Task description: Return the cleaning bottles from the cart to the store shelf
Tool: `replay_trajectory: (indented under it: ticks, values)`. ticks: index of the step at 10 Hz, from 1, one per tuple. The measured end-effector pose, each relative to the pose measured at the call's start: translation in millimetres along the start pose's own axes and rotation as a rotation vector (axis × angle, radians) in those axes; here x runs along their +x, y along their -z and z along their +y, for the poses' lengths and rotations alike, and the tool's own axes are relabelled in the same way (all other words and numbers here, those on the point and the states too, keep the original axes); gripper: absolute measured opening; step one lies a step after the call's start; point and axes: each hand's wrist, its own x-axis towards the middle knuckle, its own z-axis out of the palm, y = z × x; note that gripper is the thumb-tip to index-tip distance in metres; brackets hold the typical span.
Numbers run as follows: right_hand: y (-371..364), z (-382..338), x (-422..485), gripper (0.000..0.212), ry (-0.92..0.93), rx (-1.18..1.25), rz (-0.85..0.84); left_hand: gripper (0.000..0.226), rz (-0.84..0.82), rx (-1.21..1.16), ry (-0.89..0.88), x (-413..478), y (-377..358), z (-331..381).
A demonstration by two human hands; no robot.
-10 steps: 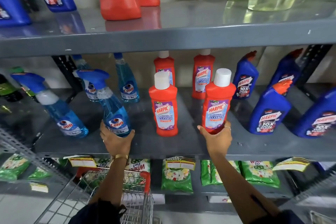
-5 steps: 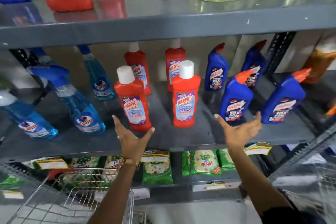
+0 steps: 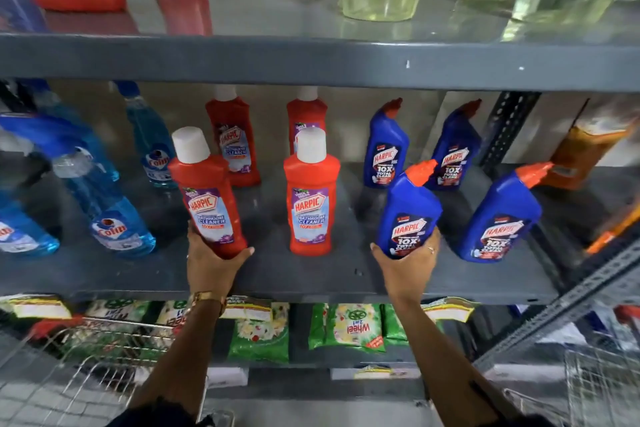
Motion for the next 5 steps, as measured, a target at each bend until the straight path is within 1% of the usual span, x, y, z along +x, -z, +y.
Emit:
replay_trajectory:
  ticks: [2,3,4,5]
  values:
    - [0,-4,2,0.110,0.002,0.000,-0.026,0.097,0.039,0.092,-0.025,-3,1,4]
    - [3,-9,0,0.118,-0.023,0.013,-0.067,0.101,0.004,0.094,0.000,-5,4,8]
    - [15,-14,1,0.144,-0.066,0.035,-0.149,0.119,-0.067,0.035,0.052,-5,11,13]
    - [44,-28,-3,0.152,-0.091,0.016,-0.242,0.138,-0.141,-0.022,0.084,-13,21,18]
